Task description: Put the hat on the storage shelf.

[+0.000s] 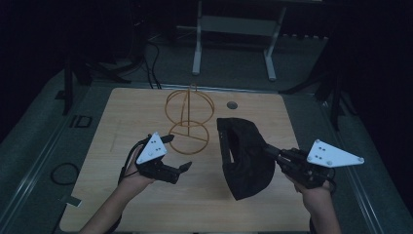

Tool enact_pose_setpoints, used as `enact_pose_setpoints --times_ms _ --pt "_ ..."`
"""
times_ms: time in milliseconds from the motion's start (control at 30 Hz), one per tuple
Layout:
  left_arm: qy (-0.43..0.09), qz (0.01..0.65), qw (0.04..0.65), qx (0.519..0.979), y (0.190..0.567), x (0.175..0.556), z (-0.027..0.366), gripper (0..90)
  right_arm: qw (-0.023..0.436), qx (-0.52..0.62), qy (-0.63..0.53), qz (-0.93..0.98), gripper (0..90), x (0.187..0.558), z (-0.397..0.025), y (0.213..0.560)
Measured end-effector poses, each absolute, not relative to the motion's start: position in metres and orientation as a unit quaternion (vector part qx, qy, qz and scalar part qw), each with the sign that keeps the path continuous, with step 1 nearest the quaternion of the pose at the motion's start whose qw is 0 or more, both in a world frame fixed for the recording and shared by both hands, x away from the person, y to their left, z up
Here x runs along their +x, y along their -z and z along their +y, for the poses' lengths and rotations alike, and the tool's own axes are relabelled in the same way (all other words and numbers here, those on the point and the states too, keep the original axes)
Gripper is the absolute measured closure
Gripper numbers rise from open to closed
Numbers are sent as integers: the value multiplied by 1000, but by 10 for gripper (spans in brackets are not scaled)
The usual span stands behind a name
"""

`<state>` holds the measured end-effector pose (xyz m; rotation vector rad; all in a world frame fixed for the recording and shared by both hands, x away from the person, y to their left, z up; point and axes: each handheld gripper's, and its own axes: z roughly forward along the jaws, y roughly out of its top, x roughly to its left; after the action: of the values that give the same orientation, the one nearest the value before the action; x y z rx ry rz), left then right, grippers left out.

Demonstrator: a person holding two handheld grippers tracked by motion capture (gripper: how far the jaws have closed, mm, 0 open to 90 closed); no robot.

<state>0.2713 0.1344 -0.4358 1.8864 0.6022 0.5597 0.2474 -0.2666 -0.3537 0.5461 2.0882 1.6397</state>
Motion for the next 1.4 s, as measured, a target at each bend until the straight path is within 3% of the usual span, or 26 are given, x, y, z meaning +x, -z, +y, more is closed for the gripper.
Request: enact_pose_setpoints --times_ms 367,600,1033,1400 --pt "-243 297 508 771 466 268 161 18 242 211 -581 748 888 286 -246 338" --pt "-220 329 509 765 490 264 177 18 252 216 -579 745 888 310 -228 326" --pt "-205 365 509 752 525 251 194 19 243 230 -576 746 887 360 -187 307" --pt "-213 364 500 757 537 248 196 19 231 242 -554 762 887 386 -146 318"
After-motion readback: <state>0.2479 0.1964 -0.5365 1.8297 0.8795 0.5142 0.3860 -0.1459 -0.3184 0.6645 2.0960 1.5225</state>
